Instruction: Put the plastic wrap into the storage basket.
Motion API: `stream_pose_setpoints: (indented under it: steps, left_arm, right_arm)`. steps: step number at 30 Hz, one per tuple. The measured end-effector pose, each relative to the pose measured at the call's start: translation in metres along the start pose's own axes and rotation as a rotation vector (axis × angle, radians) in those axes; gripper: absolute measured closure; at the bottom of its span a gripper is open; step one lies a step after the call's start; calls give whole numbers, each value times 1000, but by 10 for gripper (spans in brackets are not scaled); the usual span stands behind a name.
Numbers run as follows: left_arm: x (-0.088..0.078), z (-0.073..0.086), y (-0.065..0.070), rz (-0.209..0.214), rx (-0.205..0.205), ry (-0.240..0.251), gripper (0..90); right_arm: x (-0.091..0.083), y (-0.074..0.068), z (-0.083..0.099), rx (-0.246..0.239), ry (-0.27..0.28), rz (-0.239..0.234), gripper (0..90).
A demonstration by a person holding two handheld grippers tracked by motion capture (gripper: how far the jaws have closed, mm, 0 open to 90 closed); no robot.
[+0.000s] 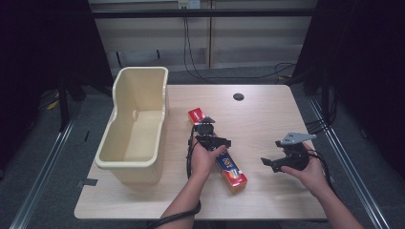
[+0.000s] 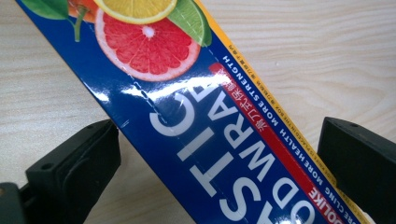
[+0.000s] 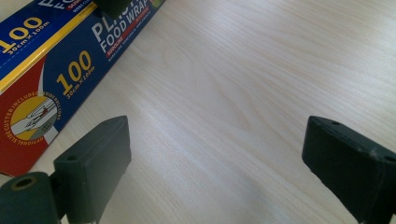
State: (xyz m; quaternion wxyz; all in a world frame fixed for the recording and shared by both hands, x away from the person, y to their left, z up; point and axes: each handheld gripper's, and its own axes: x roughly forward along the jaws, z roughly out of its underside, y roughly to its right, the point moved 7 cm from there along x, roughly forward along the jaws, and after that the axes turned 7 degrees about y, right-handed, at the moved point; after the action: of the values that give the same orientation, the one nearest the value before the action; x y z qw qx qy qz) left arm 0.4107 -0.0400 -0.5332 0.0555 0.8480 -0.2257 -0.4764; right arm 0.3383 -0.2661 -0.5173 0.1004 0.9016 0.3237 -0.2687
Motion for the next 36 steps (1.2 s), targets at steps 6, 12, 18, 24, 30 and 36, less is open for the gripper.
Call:
stream_pose_setpoints:
  steps: [6,12,18,24,30,36]
  left_arm:
    - [-6,2,-4,-4,54,-22,50]
    - [-18,3,-13,-21,123,-57,150]
    - [-26,1,-22,-52,204,-51,219]
    - [-26,-2,-24,-71,152,-47,263]
    - [-24,-5,-21,-125,70,-90,300]
    - [-14,-7,-21,-157,38,-67,296]
  right_arm:
    - [-1,1,0,3,1,1,78]
    - [-2,0,0,2,2,2,81]
    - [-3,0,-1,8,8,2,81]
    - [-3,1,-1,12,7,3,81]
    - [-2,1,-2,10,11,-1,82]
    - [-2,2,-2,17,14,5,84]
